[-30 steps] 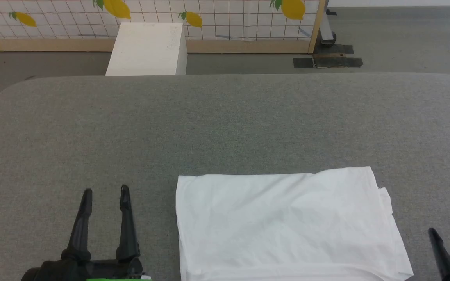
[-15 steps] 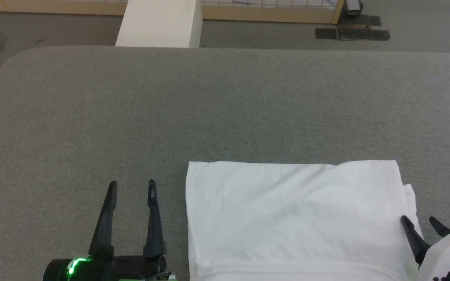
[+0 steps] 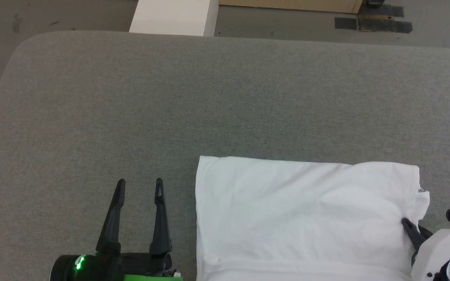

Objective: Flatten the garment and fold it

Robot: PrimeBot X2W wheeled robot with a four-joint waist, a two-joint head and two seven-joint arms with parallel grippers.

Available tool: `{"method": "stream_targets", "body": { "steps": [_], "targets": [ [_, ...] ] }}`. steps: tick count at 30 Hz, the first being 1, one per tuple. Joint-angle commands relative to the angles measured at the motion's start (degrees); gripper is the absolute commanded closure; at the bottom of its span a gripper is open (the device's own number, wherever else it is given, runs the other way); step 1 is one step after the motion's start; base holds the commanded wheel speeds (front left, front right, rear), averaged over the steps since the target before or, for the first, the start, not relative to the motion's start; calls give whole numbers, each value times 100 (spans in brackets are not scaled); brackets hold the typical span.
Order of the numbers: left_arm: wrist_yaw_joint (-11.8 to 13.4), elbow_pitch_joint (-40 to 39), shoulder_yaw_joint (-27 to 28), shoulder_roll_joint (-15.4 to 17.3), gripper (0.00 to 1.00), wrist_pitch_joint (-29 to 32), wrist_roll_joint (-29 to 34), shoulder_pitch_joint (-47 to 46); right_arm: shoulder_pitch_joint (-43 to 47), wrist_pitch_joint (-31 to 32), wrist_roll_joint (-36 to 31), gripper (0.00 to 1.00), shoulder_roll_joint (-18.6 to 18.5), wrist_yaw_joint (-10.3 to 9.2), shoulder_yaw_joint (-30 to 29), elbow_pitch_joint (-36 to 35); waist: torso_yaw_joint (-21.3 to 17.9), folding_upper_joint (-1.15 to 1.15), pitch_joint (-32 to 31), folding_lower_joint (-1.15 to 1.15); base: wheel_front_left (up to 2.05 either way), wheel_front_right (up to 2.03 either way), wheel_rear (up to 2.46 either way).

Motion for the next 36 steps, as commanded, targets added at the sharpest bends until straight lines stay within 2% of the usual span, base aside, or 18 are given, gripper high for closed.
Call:
{"method": "stream_targets", "body": {
  "steps": [1,6,11,16,22,29,36],
  "targets": [
    [-25,32,39,-23,0,-21,-29,-108,9,24,-46,100,128,-6,-27,172,-46,0,-64,0,0,0,0],
    [-78,86,109,-42,0,-21,-63,-42,-129,-168,-204,100,158,-6,-719,241,-150,0,-251,0,0,0,0],
    [-131,118,159,-56,0,-21,-98,60,-146,-214,-492,100,-10,-6,-1622,312,-249,0,-405,0,0,0,0],
    [-185,136,167,-68,0,-21,-118,96,-58,-115,-625,100,-175,-6,-1960,182,-321,0,-438,0,0,0,0],
    [-217,201,109,-85,0,-21,-169,74,4,297,-311,100,-159,-6,-1413,-569,-398,0,-397,0,0,0,0],
    [-238,354,-10,-99,0,-22,-270,17,15,906,171,100,79,-6,-321,-1670,-341,0,-453,0,0,0,0],
    [-309,452,-52,-104,0,-22,-350,-22,-226,1231,248,100,187,-6,566,-1988,-137,0,-465,0,0,0,0]
  ]
}}
